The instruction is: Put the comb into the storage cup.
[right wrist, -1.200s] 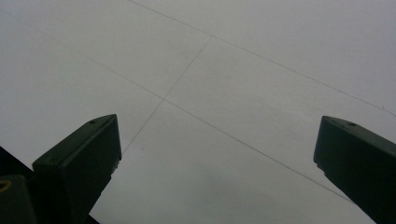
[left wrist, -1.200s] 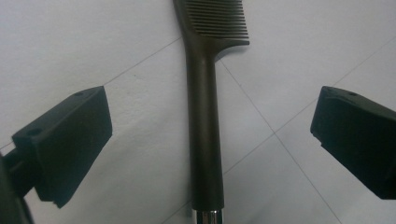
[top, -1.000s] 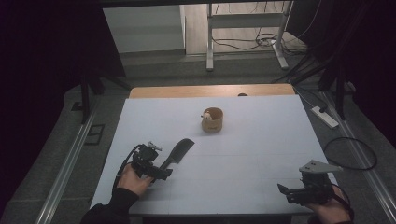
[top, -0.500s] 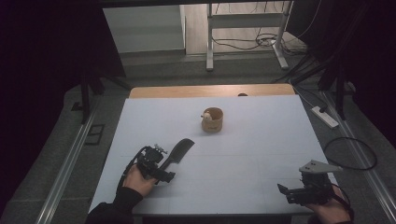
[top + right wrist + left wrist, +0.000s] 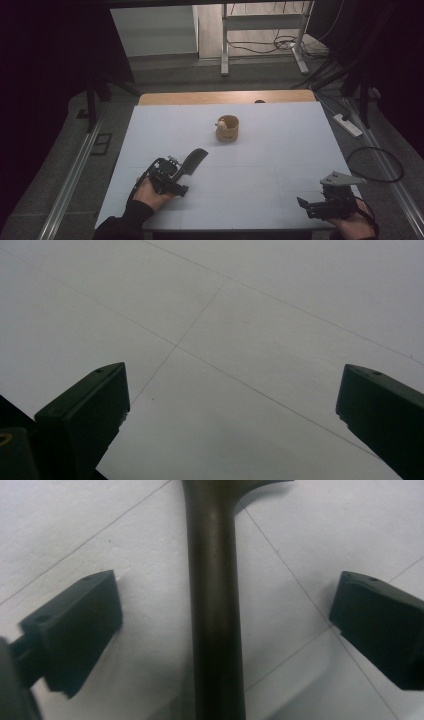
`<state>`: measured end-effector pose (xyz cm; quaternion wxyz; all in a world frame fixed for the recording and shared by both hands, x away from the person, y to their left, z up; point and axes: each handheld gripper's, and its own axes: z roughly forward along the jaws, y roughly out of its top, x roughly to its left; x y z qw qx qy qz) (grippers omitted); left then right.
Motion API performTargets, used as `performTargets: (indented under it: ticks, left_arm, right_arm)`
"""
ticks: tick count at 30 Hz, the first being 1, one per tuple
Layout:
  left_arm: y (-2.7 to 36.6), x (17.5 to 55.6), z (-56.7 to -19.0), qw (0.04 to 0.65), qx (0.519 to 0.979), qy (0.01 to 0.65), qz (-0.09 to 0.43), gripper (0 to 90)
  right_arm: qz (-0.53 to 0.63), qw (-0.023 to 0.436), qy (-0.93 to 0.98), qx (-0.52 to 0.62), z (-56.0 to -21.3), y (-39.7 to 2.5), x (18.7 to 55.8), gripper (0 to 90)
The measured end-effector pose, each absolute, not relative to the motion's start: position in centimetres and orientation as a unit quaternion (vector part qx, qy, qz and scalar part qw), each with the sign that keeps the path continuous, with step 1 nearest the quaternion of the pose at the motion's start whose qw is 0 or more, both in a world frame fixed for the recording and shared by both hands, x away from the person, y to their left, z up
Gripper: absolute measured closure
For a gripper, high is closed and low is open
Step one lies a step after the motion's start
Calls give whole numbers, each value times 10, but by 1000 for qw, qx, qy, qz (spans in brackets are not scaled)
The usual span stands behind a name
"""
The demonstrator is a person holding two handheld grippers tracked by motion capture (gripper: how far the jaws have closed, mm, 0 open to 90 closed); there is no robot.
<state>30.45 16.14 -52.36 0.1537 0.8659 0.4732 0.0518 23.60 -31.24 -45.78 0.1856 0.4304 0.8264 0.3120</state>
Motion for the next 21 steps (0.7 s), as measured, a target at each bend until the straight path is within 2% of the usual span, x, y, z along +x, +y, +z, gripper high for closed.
performTargets:
  ticks: [1,2,3,6,9,11,14,17,21]
  left_arm:
    - [162,304,-522,154,866,473,52,114]
    - [164,304,-520,154,866,474,53,114]
    - [165,304,-519,155,864,476,55,163]
    - [168,302,-516,159,862,477,59,345]
    - [168,302,-515,161,862,477,57,433]
    - [167,302,-514,161,863,475,58,455]
    - [167,300,-513,163,865,470,62,611]
    - [165,299,-513,163,868,465,65,709]
    - [167,300,-513,167,866,467,57,716]
  right_arm:
    - [312,185,826,431,-458,-312,236,7]
    - [312,185,826,431,-458,-312,236,7]
    - [312,185,827,430,-458,-312,236,7]
    - [312,185,827,430,-458,-312,236,7]
    - [311,184,828,429,-458,-312,236,7]
    - [311,184,828,429,-458,-312,236,7]
    - [311,185,828,429,-458,-312,236,7]
    - [310,185,828,429,-458,-312,236,8]
    - [309,185,828,430,-458,-312,236,8]
